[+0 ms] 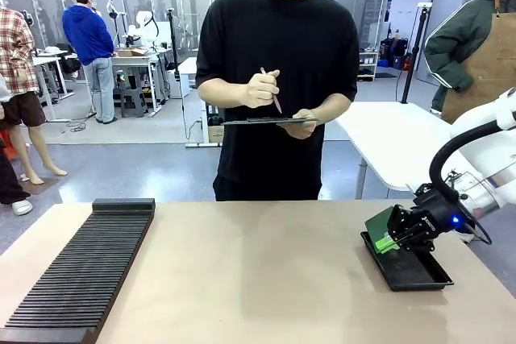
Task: Inspect the PCB.
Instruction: Place the Blank PCB in the ESD tray.
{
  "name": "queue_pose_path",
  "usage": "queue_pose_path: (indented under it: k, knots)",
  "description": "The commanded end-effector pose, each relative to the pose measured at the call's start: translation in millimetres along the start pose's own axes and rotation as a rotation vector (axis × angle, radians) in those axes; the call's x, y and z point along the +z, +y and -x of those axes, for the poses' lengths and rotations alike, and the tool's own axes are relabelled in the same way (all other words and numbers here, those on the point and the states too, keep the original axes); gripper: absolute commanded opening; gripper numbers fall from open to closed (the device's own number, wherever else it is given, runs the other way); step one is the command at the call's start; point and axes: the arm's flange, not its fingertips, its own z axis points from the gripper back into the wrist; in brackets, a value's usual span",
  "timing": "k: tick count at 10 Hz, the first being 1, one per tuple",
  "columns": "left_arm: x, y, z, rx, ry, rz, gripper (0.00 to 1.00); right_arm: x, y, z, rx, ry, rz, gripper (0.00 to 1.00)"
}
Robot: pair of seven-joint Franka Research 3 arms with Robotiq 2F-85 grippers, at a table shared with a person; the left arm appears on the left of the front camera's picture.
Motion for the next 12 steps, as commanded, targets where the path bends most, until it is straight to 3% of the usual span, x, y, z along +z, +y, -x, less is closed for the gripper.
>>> queue_pose_path:
  k: [1,10,11,12]
  knots:
    - [-0.2,-1.2,-0.5,-0.006,0.007,-0.009,1.00,1.9,-10.8,-2.7,0.002,-0.033,0.034,0.03]
    - [-0.2,-1.2,-0.5,-0.006,0.007,-0.009,1.00,-8.5,-46.2,-5.7,-0.046,0.009,0.135,0.03]
    - [-0.2,-1.2,-0.5,-0.006,0.007,-0.009,1.00,-8.1,-45.9,-6.6,-0.045,0.008,0.138,0.16]
    - [-0.2,-1.2,-0.5,-0.006,0.007,-0.009,1.00,-8.3,-44.6,-7.4,-0.048,0.004,0.140,0.37]
